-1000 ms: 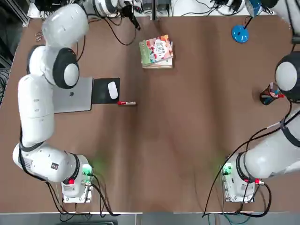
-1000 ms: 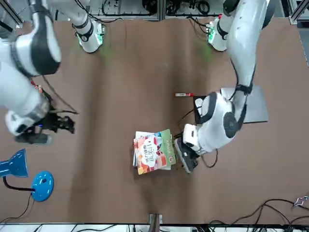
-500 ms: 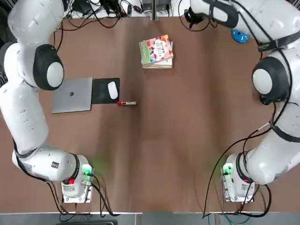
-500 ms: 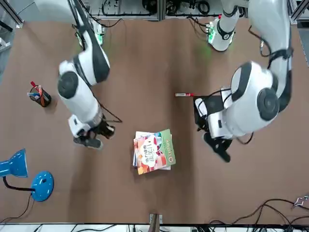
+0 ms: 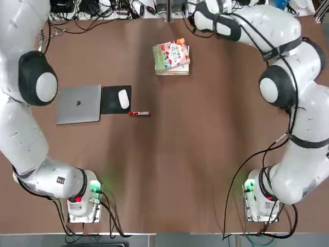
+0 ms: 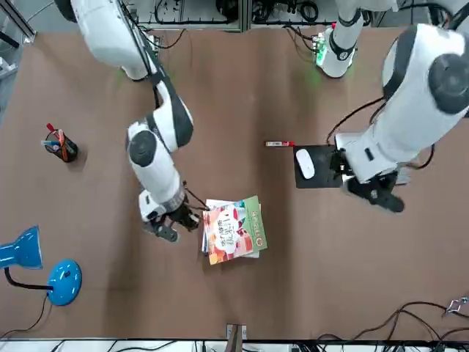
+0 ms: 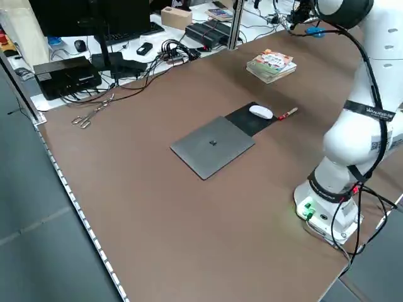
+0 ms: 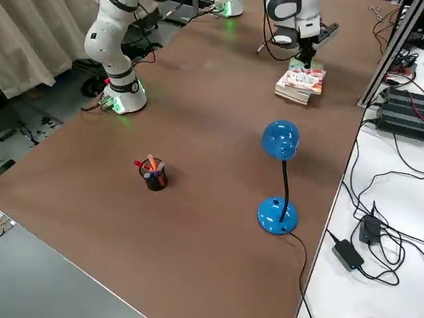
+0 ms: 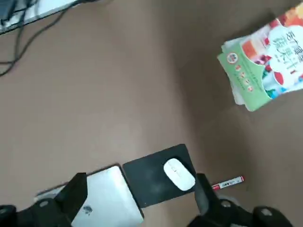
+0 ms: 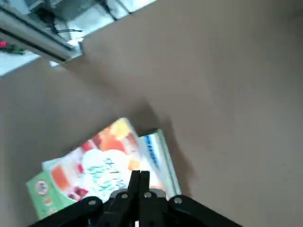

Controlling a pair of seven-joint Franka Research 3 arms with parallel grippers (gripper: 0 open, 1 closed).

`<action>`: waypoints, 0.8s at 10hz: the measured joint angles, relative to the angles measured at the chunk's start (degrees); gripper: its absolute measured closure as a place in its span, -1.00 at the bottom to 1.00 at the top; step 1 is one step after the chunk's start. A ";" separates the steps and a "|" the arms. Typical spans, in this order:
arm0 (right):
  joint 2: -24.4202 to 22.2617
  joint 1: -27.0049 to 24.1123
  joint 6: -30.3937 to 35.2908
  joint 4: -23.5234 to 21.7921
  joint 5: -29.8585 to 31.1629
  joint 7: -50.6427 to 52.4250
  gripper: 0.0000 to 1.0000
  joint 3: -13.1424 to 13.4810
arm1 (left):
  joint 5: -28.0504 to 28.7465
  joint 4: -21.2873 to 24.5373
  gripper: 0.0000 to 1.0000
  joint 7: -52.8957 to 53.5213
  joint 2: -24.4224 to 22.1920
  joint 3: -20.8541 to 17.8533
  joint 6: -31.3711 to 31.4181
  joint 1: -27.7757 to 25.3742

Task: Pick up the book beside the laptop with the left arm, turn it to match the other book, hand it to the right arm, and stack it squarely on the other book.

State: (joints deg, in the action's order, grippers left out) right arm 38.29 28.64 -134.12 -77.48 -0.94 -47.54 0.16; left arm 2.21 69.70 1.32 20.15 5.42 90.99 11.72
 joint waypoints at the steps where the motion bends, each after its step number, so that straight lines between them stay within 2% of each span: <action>1: 1.75 1.21 -3.45 0.23 0.00 -0.36 0.99 0.02 | 0.00 2.53 -1.00 -0.77 -2.43 0.00 -0.07 -1.78; 3: 6.25 3.15 -9.91 1.33 0.05 -0.44 0.99 0.05 | 0.00 7.96 -1.00 -4.13 -7.28 -0.02 -0.07 -5.53; 4: 8.81 3.93 -11.09 2.78 0.06 -0.44 0.99 0.10 | 0.00 9.90 -1.00 -6.00 -9.33 -0.02 -0.07 -7.16; 6: 12.59 4.35 -11.39 5.15 0.08 -0.43 0.99 0.39 | -0.77 13.88 -1.00 -7.03 -13.64 -0.04 -0.07 -10.12; 8: 14.35 4.10 -11.48 5.96 0.09 -0.41 0.99 1.06 | -1.88 18.25 -0.98 -6.97 -17.22 -0.07 -0.08 -11.48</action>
State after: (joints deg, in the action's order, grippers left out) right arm 52.64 32.74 -145.60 -71.52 -0.85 -47.95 1.21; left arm 0.32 87.95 -5.65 2.94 5.35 90.91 0.23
